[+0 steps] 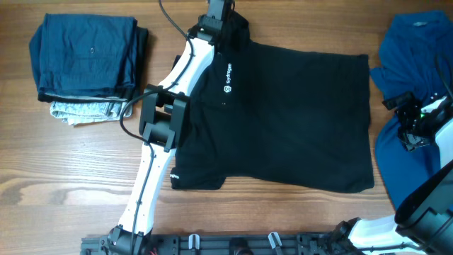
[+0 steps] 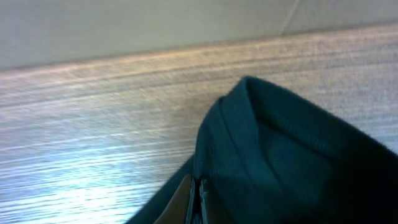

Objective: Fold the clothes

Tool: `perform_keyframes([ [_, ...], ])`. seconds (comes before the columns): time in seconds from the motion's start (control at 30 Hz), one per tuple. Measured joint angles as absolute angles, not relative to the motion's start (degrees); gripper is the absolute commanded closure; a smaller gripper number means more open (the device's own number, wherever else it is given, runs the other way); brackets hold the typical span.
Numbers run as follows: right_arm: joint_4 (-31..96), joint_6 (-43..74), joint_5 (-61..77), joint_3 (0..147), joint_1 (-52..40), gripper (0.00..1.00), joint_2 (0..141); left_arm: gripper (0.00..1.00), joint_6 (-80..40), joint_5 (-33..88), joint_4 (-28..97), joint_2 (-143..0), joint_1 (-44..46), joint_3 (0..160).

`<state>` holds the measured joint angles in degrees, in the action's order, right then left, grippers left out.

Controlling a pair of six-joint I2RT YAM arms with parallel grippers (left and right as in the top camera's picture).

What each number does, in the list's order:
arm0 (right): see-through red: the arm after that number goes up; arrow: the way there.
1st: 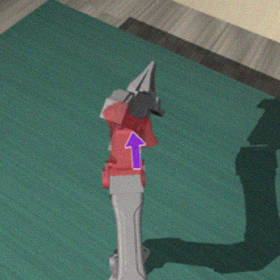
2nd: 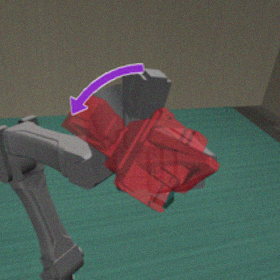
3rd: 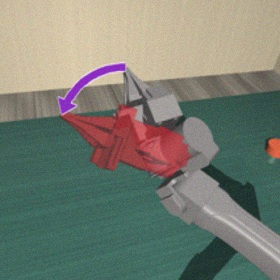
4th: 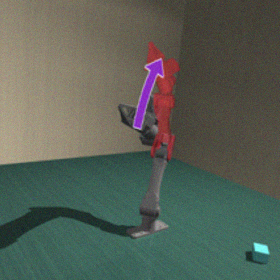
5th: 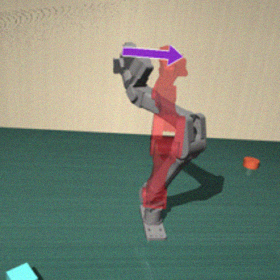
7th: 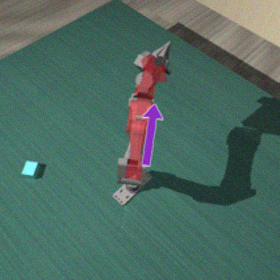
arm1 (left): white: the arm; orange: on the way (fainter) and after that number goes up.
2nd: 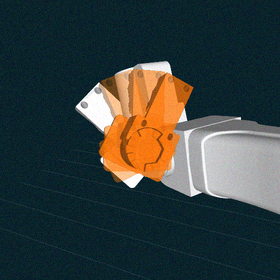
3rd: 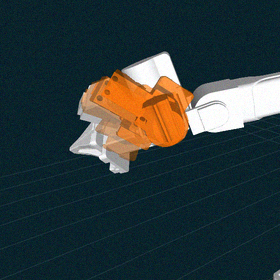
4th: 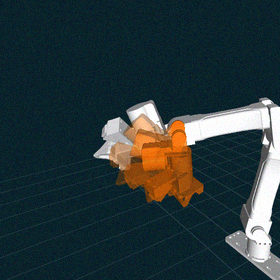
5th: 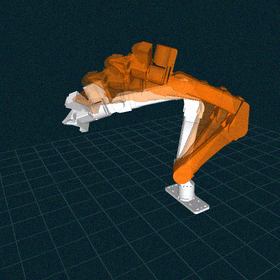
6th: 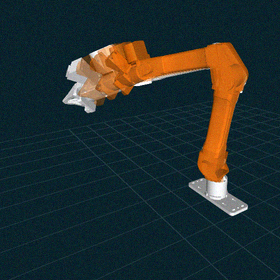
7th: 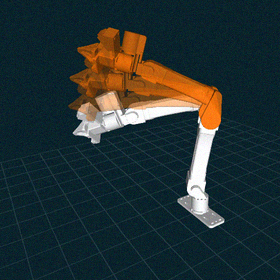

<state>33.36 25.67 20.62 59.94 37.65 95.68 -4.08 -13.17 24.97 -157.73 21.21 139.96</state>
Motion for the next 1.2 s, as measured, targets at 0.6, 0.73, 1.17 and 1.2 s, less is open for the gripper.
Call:
perform_keyframes([
  [0.6,33.36,25.67,20.62,59.94,37.65,0.00,95.68,0.36,-5.19,-15.42,31.73,-156.18,19.05,139.96],
  [0.73,33.36,25.67,20.62,59.94,37.65,0.00,95.68,0.54,-8.82,-13.67,31.73,-153.49,18.48,139.96],
  [1.17,33.36,25.67,20.62,59.94,37.65,0.01,95.68,0.71,-13.23,1.41,42.65,-148.73,24.73,140.09],
  [1.2,33.34,25.67,20.62,59.94,37.65,0.01,95.68,0.71,-13.23,1.48,42.22,-148.75,24.97,140.09],
])
